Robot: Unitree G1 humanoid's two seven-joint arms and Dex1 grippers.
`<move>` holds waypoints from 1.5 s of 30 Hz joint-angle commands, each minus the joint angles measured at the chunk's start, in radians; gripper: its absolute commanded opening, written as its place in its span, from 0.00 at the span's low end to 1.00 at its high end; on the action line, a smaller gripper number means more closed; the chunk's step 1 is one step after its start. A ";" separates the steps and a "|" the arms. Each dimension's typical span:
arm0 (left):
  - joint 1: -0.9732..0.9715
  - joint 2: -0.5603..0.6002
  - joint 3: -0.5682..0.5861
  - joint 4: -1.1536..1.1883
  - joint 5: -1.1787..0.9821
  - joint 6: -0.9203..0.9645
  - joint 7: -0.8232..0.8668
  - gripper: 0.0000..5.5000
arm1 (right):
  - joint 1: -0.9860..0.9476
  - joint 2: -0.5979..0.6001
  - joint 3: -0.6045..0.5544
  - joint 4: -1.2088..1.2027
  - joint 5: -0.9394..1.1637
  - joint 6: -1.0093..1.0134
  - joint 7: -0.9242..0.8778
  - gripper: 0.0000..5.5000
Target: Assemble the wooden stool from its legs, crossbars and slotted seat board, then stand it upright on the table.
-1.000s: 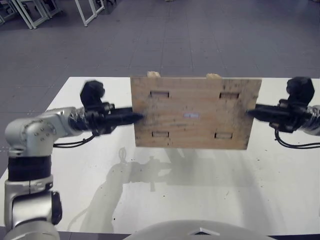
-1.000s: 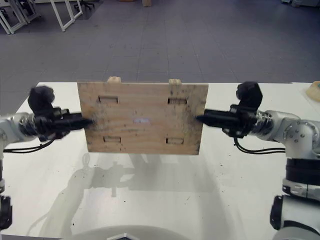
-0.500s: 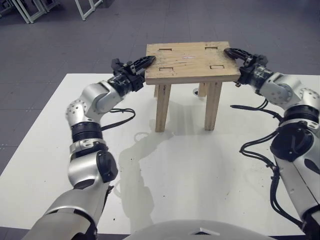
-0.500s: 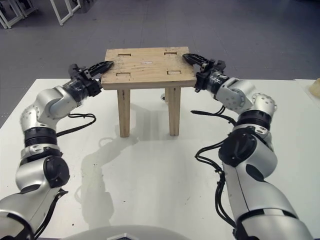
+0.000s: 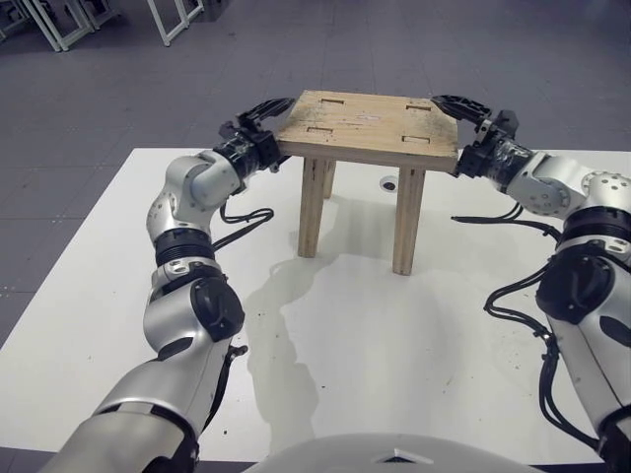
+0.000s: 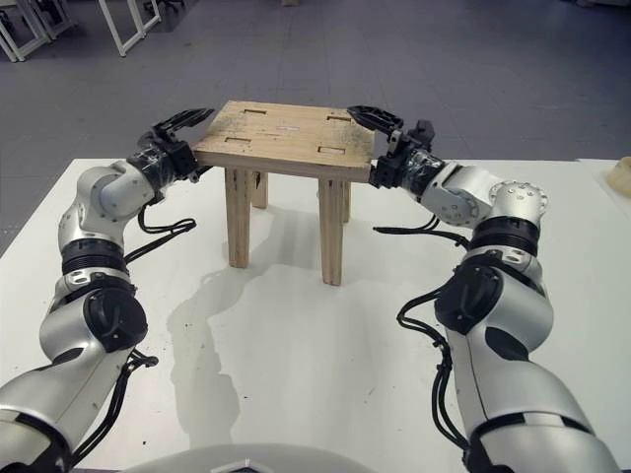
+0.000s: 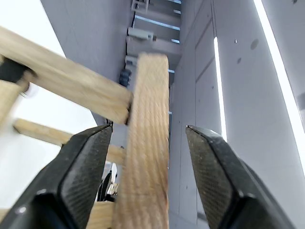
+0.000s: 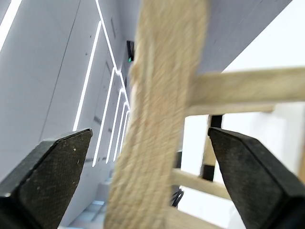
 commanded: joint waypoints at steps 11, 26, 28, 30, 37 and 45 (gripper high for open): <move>-0.164 0.142 -0.594 -0.493 0.974 -0.495 -0.581 0.52 | -0.022 0.036 0.489 -0.686 -0.482 -0.640 0.098 0.82; -0.032 -0.065 -0.707 -0.015 1.328 -0.330 -0.664 0.52 | 0.016 0.155 0.714 -0.034 -0.851 -1.002 0.208 0.82; -0.023 -0.064 -0.688 -0.130 1.312 -0.271 -0.638 0.52 | -0.033 0.155 0.727 0.076 -0.900 -1.125 0.208 0.82; -0.002 -0.071 -0.664 -0.241 1.286 -0.182 -0.604 0.52 | -0.062 0.148 0.742 0.146 -0.941 -1.216 0.218 0.82; 0.077 -0.066 -0.564 -0.586 1.284 -0.145 -0.493 0.52 | -0.081 0.105 0.638 0.143 -0.900 -1.360 0.280 0.82; 0.217 -0.060 -0.461 -0.915 1.337 -0.501 -0.503 0.52 | 0.165 0.095 0.492 -0.616 -0.705 -1.119 0.192 0.82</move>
